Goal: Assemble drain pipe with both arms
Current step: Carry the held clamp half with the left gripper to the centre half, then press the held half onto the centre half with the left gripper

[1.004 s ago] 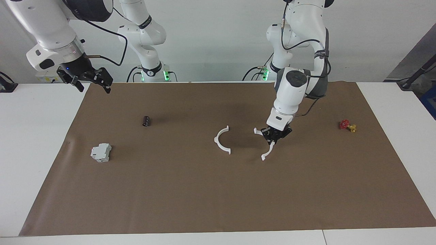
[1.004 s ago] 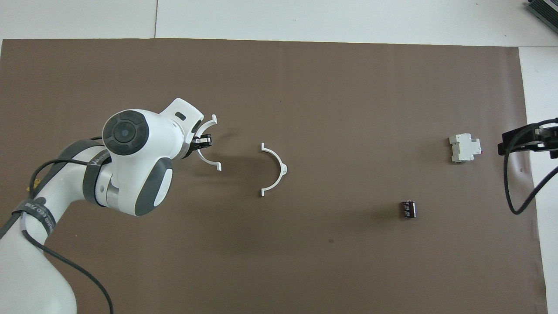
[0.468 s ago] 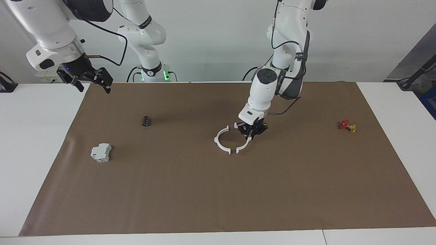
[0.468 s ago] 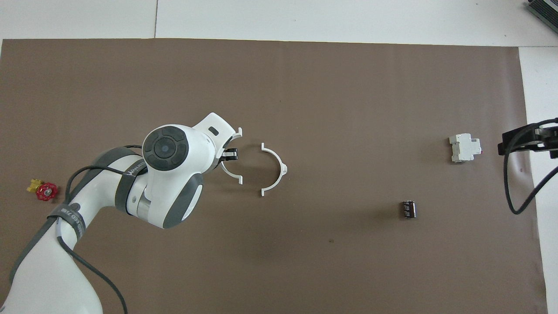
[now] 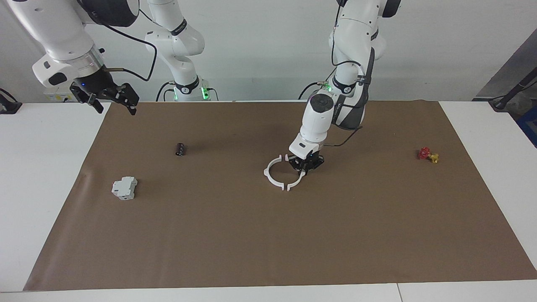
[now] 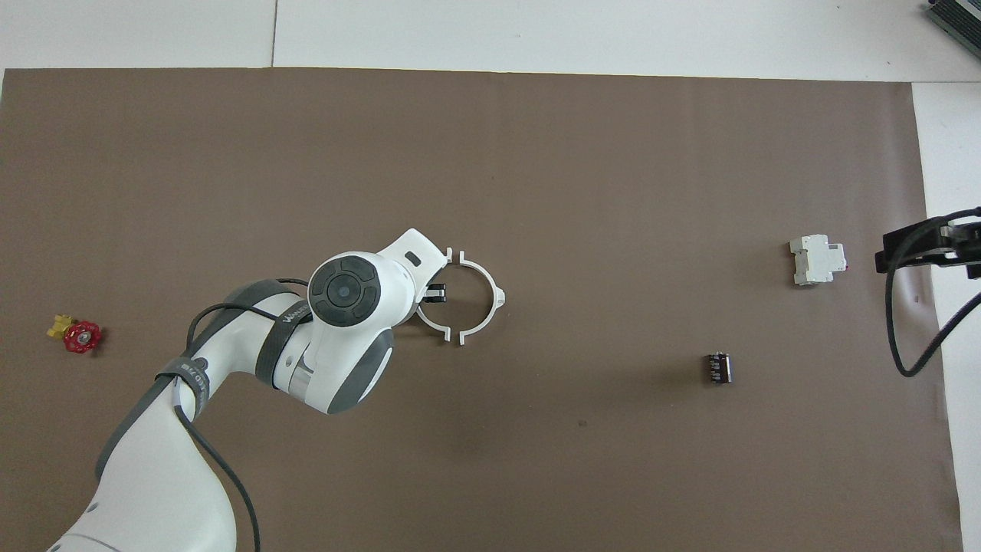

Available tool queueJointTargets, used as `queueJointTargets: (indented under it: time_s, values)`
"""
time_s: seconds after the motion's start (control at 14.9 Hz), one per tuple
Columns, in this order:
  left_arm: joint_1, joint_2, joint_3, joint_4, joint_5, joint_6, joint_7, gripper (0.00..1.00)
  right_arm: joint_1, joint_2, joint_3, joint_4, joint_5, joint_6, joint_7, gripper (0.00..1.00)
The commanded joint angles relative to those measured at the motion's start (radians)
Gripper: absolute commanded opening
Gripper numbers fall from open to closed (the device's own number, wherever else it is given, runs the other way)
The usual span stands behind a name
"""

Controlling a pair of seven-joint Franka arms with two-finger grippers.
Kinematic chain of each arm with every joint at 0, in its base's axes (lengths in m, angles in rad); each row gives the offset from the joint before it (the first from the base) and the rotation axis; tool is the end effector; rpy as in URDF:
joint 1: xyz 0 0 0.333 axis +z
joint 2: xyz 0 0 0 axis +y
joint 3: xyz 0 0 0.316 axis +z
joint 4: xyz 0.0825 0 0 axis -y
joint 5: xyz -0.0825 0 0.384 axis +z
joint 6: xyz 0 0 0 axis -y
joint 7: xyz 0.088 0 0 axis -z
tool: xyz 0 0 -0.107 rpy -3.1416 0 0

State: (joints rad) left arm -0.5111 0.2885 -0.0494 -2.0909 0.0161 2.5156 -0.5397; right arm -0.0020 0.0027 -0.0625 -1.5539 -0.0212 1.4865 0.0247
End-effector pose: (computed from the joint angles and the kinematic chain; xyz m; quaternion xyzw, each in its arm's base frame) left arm 0.5047 -0.3161 0.2978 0.9976 -0.0151 0.0573 0.0372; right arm 0.5451 -0.0376 0.6238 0.9983 -0.0451 -0.0352 0.0100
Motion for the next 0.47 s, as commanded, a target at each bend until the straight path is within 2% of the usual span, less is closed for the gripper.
queueJointTargets:
  time_s: [0.0,0.4]
  values:
    - [-0.035,-0.012,0.016,-0.023,0.018,0.031,-0.072,0.00,-0.004,-0.009,0.003,-0.003,0.017,-0.009,0.012,1.00]
    - [-0.043,-0.006,0.016,-0.034,0.018,0.049,-0.077,0.00,-0.004,-0.009,0.003,-0.003,0.017,-0.009,0.012,1.00]
